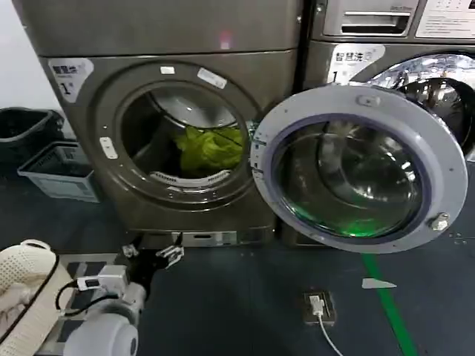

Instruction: Grasp the clothes from the dryer.

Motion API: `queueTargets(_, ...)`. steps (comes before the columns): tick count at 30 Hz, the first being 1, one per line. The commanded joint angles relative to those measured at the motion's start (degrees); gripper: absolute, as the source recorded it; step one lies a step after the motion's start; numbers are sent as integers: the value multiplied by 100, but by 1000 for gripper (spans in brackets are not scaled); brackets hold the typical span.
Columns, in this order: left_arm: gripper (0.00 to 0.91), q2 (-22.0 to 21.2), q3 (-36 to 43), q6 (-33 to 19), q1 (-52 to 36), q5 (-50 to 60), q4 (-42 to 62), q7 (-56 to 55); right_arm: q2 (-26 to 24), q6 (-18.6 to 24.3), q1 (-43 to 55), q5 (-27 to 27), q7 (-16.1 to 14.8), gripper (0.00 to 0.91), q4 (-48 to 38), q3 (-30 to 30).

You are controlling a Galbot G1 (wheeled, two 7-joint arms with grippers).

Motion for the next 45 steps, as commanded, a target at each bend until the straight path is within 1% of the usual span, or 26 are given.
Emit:
queueTargets(1,907,11,-7,281,22,-12,-7,-4,3,51,26,232,35,907,17,18)
queueTargets(17,907,17,11,281,-1,-21,29,-5,106,81,-51,286,31,907,94,72)
queueTargets(24,907,-8,34,281,-3,17,17,-27,127,181,-77,287,14,907,80,88)
queueTargets(45,907,15,52,281,-14,43,6,-13,147,192,-46,288,19,907,76,38)
